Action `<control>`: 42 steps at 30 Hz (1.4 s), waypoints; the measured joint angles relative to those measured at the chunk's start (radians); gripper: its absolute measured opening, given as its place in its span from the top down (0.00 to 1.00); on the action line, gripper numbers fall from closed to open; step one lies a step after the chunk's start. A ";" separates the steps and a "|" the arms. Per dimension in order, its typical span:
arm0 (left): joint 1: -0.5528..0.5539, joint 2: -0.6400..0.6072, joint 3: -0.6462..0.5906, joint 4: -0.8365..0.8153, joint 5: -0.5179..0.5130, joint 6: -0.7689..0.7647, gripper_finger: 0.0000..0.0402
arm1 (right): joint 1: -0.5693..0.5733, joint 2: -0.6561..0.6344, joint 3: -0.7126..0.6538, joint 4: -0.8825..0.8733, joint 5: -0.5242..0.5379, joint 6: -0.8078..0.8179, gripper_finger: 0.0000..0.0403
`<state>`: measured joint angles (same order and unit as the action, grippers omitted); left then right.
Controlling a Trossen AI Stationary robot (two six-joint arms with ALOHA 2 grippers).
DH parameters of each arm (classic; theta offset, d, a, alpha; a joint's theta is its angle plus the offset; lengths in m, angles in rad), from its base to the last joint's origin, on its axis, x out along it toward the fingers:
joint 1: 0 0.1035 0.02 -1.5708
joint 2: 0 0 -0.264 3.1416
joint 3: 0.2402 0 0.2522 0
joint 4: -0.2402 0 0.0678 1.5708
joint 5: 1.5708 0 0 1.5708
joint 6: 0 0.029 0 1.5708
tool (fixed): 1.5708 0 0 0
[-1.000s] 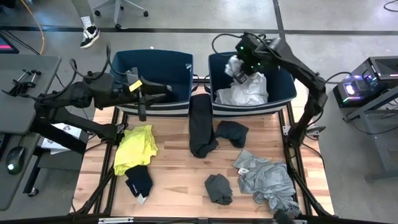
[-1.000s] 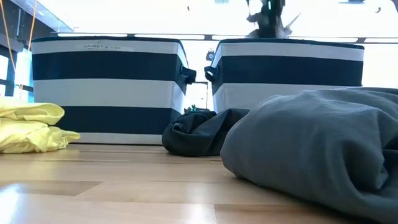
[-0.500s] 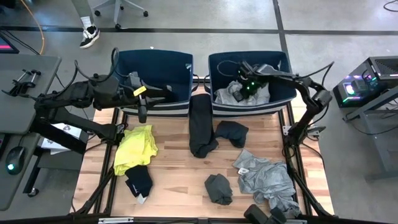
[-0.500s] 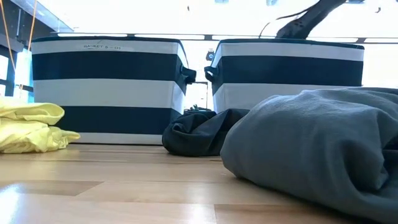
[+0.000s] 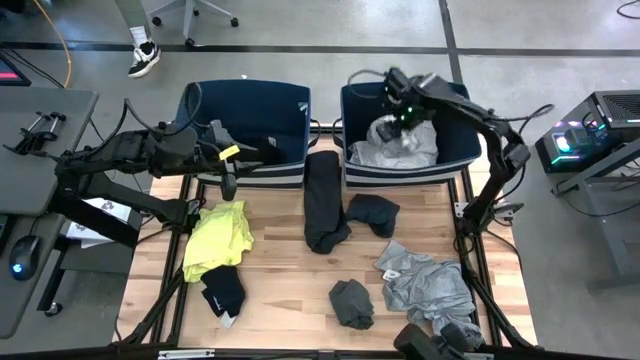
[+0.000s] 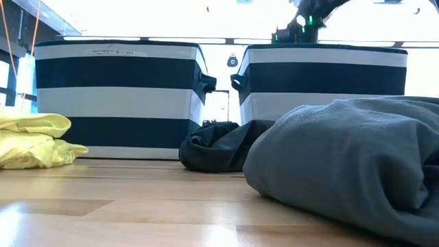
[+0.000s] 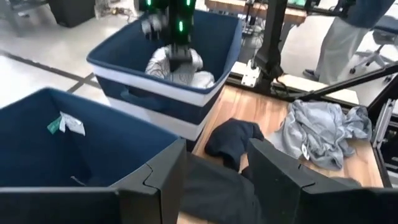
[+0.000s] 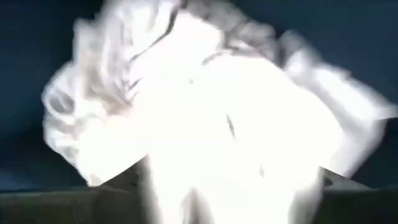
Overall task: Sort clothes
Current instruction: Put the white pattern shirt into the right blue laundry bin, then put the yellow shirt into the right blue laundry bin
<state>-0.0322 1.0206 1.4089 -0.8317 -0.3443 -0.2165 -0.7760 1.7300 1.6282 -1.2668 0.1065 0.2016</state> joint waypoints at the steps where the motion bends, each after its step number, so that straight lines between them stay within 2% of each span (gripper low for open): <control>1: 0.000 0.000 0.000 -0.009 0.000 -0.008 0.61 | 0.008 0.000 0.048 -0.029 0.016 0.000 0.48; 5: 0.000 0.000 -0.010 -0.023 0.000 -0.019 0.61 | 0.052 -0.002 0.202 -0.112 0.052 0.000 0.48; 9: 0.000 0.000 -0.029 -0.028 0.006 -0.039 0.61 | 0.129 -0.003 0.291 -0.124 0.048 -0.036 0.48; 14: 0.000 0.000 -0.053 -0.066 0.036 -0.075 0.61 | 0.275 -0.003 0.300 -0.078 0.045 -0.117 0.48; 20: -0.002 0.000 -0.054 -0.208 0.135 -0.141 0.61 | 0.493 -0.033 0.300 0.013 0.041 -0.191 0.48; 25: -0.027 0.017 -0.054 -0.451 0.206 -0.303 0.61 | 0.639 -0.115 0.300 0.084 0.072 -0.157 0.48; 31: -0.075 0.059 -0.056 -0.686 0.181 -0.624 0.61 | 0.714 -0.198 0.300 0.081 0.176 -0.067 0.48; 35: -0.085 0.061 -0.140 -0.679 0.173 -0.852 0.61 | 0.730 -0.223 0.300 0.075 0.222 -0.038 0.48; 42: -0.116 0.058 -0.397 -0.565 0.330 -0.993 0.56 | 0.733 -0.228 0.300 0.009 0.226 -0.026 0.48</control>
<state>-0.1480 1.0786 1.0119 -1.3969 -0.0142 -1.2090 -0.0429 1.5017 1.9285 -1.2575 0.3321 0.1760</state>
